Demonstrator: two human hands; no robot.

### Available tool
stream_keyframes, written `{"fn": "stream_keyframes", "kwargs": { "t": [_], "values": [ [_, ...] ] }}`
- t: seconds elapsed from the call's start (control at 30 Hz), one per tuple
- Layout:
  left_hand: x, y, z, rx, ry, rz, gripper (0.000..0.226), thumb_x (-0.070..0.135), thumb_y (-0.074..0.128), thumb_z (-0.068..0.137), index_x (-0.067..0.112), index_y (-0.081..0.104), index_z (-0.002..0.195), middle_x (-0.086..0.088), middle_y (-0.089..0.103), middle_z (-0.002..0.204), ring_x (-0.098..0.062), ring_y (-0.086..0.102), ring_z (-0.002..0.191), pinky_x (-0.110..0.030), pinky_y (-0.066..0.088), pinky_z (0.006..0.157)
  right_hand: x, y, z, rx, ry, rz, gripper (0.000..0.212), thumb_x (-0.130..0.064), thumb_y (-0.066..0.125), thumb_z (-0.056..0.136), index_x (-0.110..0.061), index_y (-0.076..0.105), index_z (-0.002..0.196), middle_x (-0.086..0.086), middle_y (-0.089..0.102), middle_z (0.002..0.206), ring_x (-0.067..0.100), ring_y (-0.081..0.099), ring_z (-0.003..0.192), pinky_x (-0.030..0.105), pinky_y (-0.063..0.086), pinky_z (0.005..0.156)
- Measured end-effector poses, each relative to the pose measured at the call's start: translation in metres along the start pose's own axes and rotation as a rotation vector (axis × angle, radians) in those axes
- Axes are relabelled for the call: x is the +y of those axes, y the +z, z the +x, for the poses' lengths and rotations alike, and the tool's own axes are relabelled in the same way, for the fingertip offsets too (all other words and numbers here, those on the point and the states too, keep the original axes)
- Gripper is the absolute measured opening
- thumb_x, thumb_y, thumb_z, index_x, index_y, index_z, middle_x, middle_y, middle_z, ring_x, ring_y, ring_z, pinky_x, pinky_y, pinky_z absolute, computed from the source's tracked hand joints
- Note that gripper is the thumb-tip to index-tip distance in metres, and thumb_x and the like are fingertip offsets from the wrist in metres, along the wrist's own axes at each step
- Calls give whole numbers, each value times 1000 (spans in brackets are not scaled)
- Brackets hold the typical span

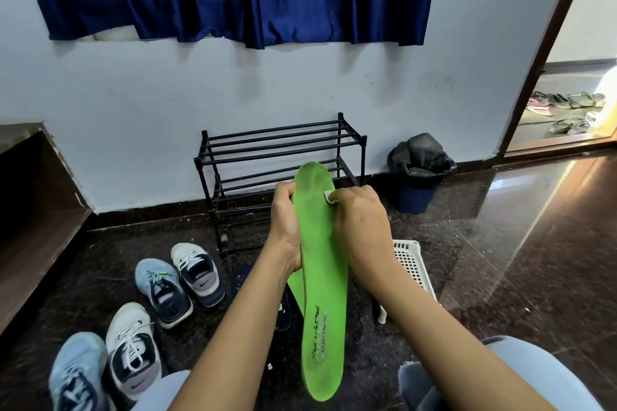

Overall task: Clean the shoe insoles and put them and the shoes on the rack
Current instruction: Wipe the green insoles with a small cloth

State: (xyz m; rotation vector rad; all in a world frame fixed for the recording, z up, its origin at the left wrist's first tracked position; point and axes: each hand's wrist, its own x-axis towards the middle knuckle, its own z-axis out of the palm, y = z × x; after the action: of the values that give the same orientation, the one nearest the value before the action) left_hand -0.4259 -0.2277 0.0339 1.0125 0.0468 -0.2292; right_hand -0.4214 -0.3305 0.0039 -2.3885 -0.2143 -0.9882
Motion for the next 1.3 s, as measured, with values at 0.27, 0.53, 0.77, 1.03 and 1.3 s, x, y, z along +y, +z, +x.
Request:
{"fn": "stream_keyframes", "kwargs": {
  "t": [0.27,0.53,0.77,1.03,1.3],
  "values": [
    [3,-2,3,19,-10,-28,63,36,25,94,14,55,42,-2,50,48,-15,46,40,-22,32,49,-5,2,-10,-76,-14,-69,10,8,66,70,-1,68,74,12,63,66,30,53,66,37,50,51],
    [6,3,4,24,-17,-47,69,30,25,96,16,48,32,2,44,38,-12,42,31,-11,32,39,-4,1,1,-20,-46,-84,15,4,55,75,-1,69,78,12,63,68,30,53,69,38,50,51],
    [4,-5,11,57,-39,-28,61,33,27,93,17,49,38,1,45,42,-14,41,35,-15,31,41,-5,7,6,-53,-46,-80,11,6,62,72,-2,69,77,12,64,69,31,54,69,37,50,51],
    [-5,-5,34,75,-83,-6,52,32,31,92,15,54,48,-1,50,47,-16,45,39,-19,35,47,11,12,46,-81,25,45,25,2,54,81,-8,72,95,13,70,91,29,61,89,36,49,77],
    [-19,-31,84,197,-114,-103,58,43,30,90,0,68,86,-27,68,93,-41,66,82,-41,52,77,43,5,84,-72,479,656,7,-23,70,80,-18,71,76,-1,68,68,8,59,61,27,49,65]
  ]
}}
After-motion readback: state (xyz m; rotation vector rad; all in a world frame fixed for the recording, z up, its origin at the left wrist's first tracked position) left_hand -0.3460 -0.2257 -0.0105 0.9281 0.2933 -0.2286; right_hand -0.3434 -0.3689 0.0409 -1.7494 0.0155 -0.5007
